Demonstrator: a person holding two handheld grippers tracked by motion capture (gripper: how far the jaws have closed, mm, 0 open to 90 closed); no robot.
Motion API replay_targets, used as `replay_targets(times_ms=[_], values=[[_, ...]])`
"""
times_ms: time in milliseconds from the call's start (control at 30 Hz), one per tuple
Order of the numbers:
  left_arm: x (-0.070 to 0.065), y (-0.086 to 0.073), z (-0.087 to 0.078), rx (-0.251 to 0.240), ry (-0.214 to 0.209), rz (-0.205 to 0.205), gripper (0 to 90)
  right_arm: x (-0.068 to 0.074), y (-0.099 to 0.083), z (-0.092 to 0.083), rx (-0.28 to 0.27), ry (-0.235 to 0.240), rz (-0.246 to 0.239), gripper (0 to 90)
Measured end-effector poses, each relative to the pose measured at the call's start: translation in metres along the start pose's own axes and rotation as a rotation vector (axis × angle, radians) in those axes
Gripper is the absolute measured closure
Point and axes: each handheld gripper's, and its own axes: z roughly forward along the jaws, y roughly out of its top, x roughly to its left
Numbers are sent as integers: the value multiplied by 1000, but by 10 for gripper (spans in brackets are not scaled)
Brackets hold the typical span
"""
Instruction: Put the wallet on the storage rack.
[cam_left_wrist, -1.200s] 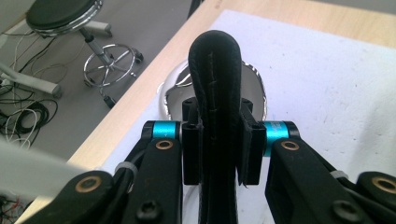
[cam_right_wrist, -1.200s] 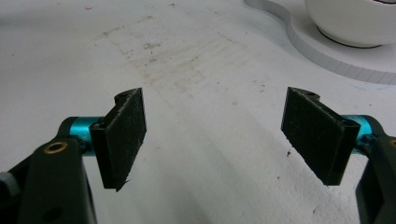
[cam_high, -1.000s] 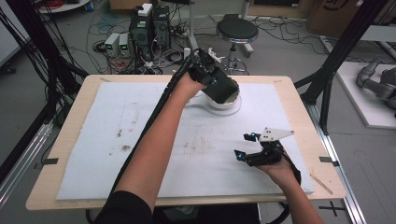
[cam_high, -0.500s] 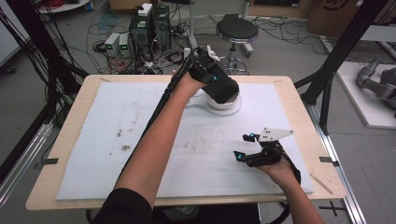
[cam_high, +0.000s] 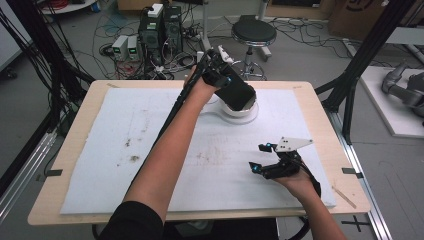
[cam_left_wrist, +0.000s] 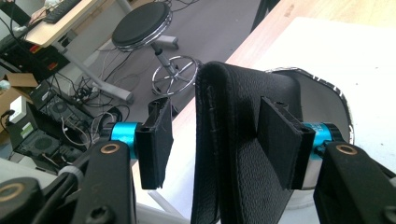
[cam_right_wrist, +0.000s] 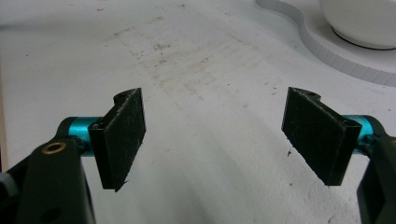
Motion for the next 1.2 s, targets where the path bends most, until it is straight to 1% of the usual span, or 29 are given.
replay_targets(times_ms=[100, 233, 367, 433, 533, 600, 700, 767, 833, 933, 1067, 1133, 1200], values=[[3, -1, 0, -10, -7, -19, 437, 0, 0, 0, 2, 2, 5, 221], [8, 0, -5, -29, -18, -28, 420, 0, 0, 0, -11, 3, 5, 219], [12, 1, -14, -50, -14, -40, 412, 0, 0, 0, -9, 3, 6, 217], [14, 1, -18, -60, -8, -38, 411, 1, 1, 0, -7, 2, 10, 217], [16, 1, -24, -63, 0, -43, 408, 2, 1, 1, -9, 2, 6, 217], [18, 0, -28, -66, 7, -39, 408, 2, 1, 1, -4, 3, 6, 217], [20, -1, -30, -67, 10, -44, 409, 3, 1, 1, -7, 3, 4, 217], [18, -3, -28, -62, 10, -43, 408, 4, 2, 1, -7, 3, 6, 217], [15, -4, -24, -57, -1, -40, 408, 4, 2, 1, -8, 4, 4, 217], [12, -4, -22, -67, 9, -38, 413, 4, 2, 1, -8, 4, 3, 217], [12, -6, -18, -42, 15, -28, 413, 3, 2, 2, -3, 5, 11, 217], [11, -6, -14, -30, 22, -20, 415, 3, 2, 3, -4, 6, 5, 217], [11, -7, -12, -34, 28, -30, 419, 3, 2, 3, -3, 8, 8, 217]])
